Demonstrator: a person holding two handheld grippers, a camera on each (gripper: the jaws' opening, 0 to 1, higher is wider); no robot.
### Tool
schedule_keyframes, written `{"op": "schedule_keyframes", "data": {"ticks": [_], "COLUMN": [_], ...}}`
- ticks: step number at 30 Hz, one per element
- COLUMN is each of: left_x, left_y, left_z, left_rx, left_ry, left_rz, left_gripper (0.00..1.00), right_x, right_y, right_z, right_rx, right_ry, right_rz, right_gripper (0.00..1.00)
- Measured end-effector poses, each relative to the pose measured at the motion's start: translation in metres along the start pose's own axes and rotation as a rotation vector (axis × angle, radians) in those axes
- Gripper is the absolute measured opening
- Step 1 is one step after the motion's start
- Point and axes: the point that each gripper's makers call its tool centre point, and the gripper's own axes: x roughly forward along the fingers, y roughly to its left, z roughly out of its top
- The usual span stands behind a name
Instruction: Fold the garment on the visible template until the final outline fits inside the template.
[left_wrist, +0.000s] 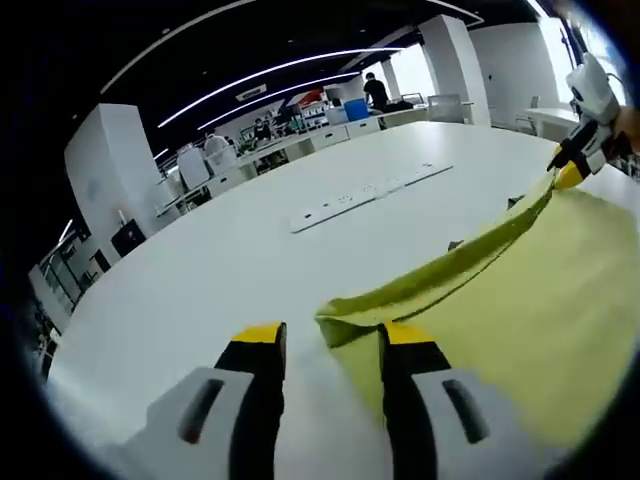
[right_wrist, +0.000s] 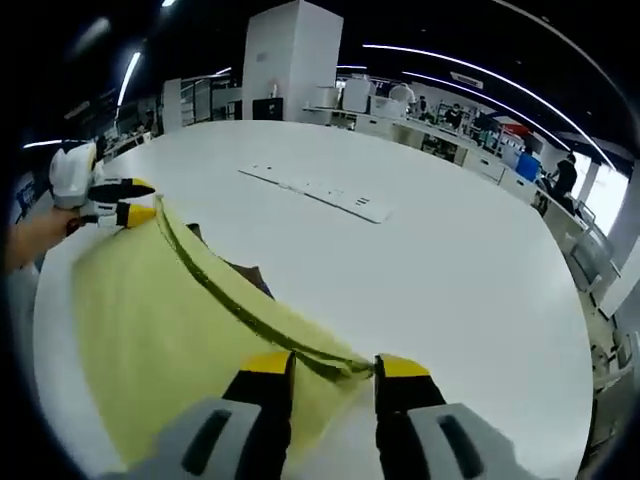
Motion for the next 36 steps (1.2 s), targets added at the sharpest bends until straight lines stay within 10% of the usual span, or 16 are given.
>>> {"op": "schedule_keyframes", "data": {"ticks": [8,18,27,36], "left_x": [0.003,0.019,0.012,-0.005], "left_y": [-0.006,0.038,0.04,0.019], "left_z": [0.0,0.001,-0.008,-0.003], "left_rx": [0.006,-0.138,-0.141,-0.303], "left_ry": [-0.011,-0.024,0.02,-0.014], "left_rz": [-0.047,0.164,0.16,0.016], "left_gripper": [0.47,0.34,0.3,0.63], "right_x": [0.004,0.02,0.016,-0.002], "right_y": [-0.017,-0.034,-0.042,-0.01], "right_z": [0.003,0.008,0.005,0.011], "right_rx": [0.091,0.181,0.251,0.275], "right_ry": [-0.049,-0.079,-0.08,-0.095], "right_rz": [-0.061,-0.155,-0.192,-0.036], "right_gripper": [0.34,0.25,0.23,0.58]}}
